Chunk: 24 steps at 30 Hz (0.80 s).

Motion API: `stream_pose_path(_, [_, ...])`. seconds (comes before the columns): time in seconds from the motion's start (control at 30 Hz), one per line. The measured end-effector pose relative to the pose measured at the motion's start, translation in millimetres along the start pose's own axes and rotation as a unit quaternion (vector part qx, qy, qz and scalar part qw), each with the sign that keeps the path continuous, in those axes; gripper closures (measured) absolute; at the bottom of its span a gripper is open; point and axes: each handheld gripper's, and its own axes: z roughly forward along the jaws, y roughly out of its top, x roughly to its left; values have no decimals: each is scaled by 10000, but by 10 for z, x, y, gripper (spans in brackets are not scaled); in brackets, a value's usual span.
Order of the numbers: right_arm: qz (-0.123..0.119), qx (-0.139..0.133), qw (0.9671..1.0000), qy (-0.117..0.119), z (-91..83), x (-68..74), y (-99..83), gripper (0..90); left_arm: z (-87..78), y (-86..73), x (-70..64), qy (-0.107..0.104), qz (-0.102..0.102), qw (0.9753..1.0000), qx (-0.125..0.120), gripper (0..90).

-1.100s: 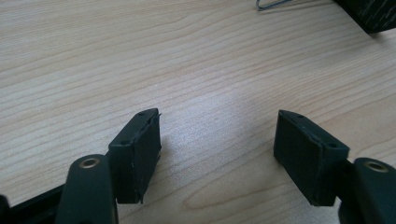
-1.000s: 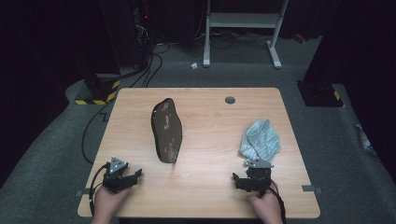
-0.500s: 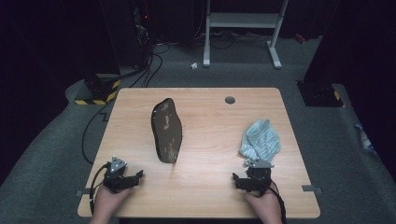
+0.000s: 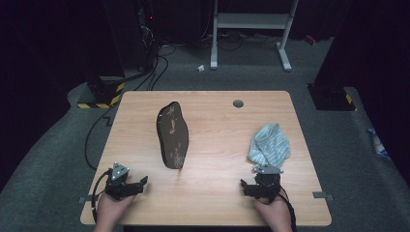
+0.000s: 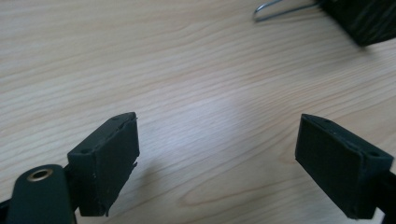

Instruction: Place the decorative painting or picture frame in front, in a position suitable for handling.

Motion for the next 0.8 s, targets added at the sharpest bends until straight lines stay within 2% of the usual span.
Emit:
stream_pose_path(0.13, [-2, 0, 10000, 1, 0, 0, 0, 85, -34, 49, -96, -177, 99, 9997, -127, 139])
stream_pose_path(0.27, [-16, -1, 10000, 13, 0, 2, 0, 85, -25, 73, -194, -450, 83, 9988, -153, 139])
stream_pose_path(0.43, [-43, 2, 10000, 32, 1, 2, 1, 85, -15, 108, -335, -590, 170, 9976, -309, 139])
stream_pose_path(0.63, [-61, 8, 10000, 45, 0, 4, 1, 85, 4, 134, -495, -677, 379, 9964, -350, 139])
stream_pose_path(0.8, [-72, 9, 10000, 58, 0, 5, 1, 85, -34, 191, -568, -881, 299, 9946, -459, 147])
